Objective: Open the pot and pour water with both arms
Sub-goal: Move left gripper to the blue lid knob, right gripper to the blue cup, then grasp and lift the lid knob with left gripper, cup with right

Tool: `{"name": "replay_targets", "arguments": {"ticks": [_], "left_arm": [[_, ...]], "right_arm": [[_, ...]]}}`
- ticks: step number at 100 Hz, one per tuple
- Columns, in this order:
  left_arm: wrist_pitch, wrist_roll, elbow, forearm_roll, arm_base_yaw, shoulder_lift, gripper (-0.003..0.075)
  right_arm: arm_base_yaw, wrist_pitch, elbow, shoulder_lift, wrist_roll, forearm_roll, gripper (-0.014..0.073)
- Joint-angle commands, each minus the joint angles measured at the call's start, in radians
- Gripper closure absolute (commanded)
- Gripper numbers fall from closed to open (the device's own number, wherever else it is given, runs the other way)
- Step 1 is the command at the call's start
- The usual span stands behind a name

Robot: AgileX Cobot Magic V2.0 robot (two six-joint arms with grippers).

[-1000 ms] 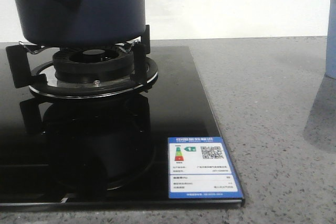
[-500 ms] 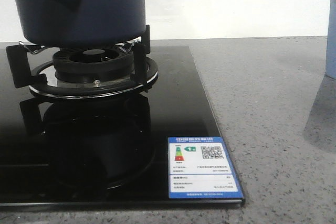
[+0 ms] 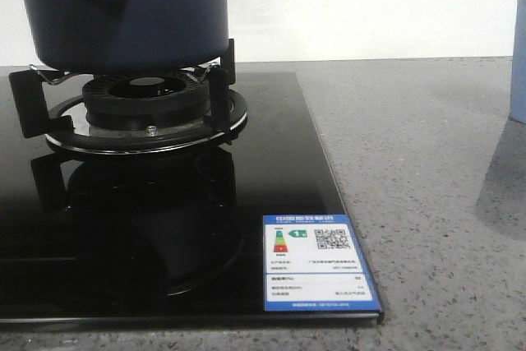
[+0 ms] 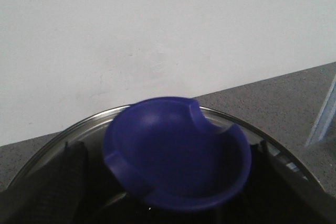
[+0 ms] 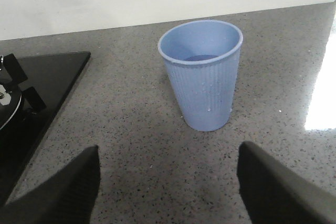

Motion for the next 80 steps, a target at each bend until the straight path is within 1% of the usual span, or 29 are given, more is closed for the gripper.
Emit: {"name": "replay_targets", "arguments": {"ticks": [1, 6, 19, 34, 54, 80], "left_arm": [[-0.094, -0.003, -0.034, 0.011, -0.008, -0.024, 0.0237], [-0.094, -0.003, -0.034, 0.018, -0.008, -0.024, 0.0274], [-0.094, -0.003, -0.034, 0.025, -0.008, -0.024, 0.0318], [-0.106, -0.003, -0.034, 0.025, -0.008, -0.029, 0.032], [-0.124, -0.003, -0.034, 0.025, -0.008, -0.091, 0.032], [-0.118, -0.003, -0.034, 0.025, 0.032, -0.183, 0.032]], "right_arm": [[0.001, -0.073, -0.037, 0.015, -0.004, 0.004, 0.01], [0.001, -0.073, -0.037, 0.015, -0.004, 0.004, 0.01], [0.001, -0.073, -0.037, 0.015, -0.004, 0.004, 0.01], [0.001, -0.073, -0.037, 0.015, -0.004, 0.004, 0.01], [0.001, -0.073, -0.029, 0.015, -0.004, 0.0, 0.01], [0.001, -0.149, 0.022, 0.015, -0.004, -0.038, 0.01]]}}
